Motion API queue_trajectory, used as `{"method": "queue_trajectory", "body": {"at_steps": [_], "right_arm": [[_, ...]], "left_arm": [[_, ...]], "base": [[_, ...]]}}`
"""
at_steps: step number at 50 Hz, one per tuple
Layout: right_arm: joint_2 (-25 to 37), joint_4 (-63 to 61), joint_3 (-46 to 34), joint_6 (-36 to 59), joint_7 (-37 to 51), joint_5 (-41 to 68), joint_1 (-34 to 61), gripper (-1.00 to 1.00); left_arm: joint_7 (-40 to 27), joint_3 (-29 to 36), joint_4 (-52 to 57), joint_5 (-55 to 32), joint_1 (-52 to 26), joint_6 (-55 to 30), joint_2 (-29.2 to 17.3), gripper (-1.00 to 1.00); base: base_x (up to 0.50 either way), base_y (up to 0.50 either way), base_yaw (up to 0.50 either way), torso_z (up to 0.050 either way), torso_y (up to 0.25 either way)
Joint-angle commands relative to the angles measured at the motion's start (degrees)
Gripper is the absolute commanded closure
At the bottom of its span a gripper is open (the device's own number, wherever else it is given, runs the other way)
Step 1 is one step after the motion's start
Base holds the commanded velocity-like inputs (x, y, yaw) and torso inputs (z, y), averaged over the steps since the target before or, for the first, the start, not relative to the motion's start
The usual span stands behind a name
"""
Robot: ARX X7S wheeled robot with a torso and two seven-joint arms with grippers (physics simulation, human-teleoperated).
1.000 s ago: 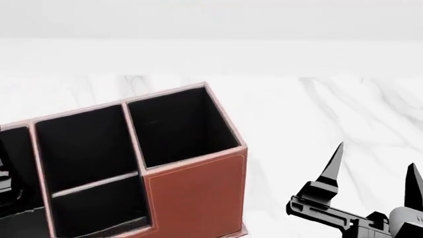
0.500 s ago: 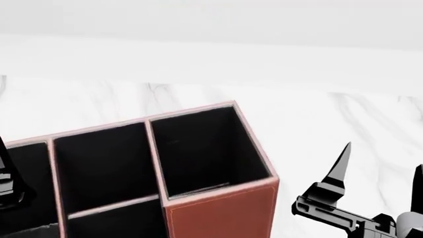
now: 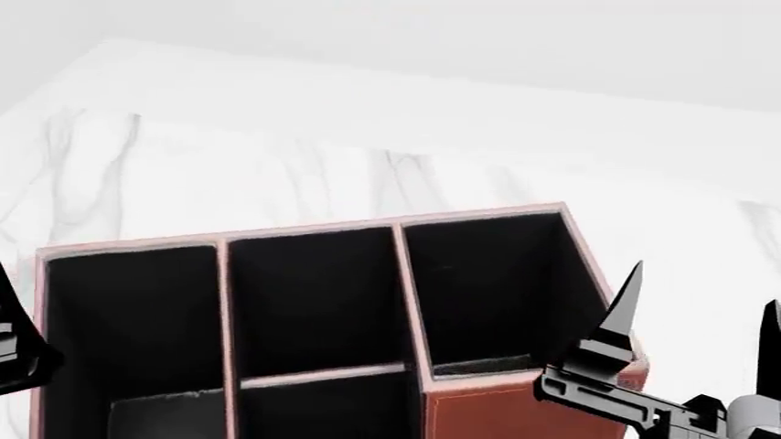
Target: Pick up the book and place it in the front compartment of the caddy.
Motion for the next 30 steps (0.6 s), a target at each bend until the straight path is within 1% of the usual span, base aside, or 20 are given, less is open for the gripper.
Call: {"method": "queue_trajectory", "body": {"at_steps": [1,25,30], "right_arm": [[0.4,-0.1,-0.6,-0.4,0.0,0.2,-0.3,-1.0],[0.8,0.0,-0.2,-1.2,1.1,1.0,-0.1,-1.0],[0.6,0.8,-0.1,-1.0,1.8,1.0,0.3,-1.0]], "left_arm": [[-0.3,-0.2,-0.1,-0.8,0.1,0.9,-0.1,-1.0],[-0.9,0.5,-0.1,-1.2,0.2,0.9,-0.9,-1.0],[-0.9,0.4,-0.6,-2.3,0.0,-0.1,-1.1,-1.0]], "base": [[0.0,0.0,0.5,0.0,0.0],[0.0,0.0,0.5,0.0,0.0],[0.0,0.0,0.5,0.0,0.0]]}}
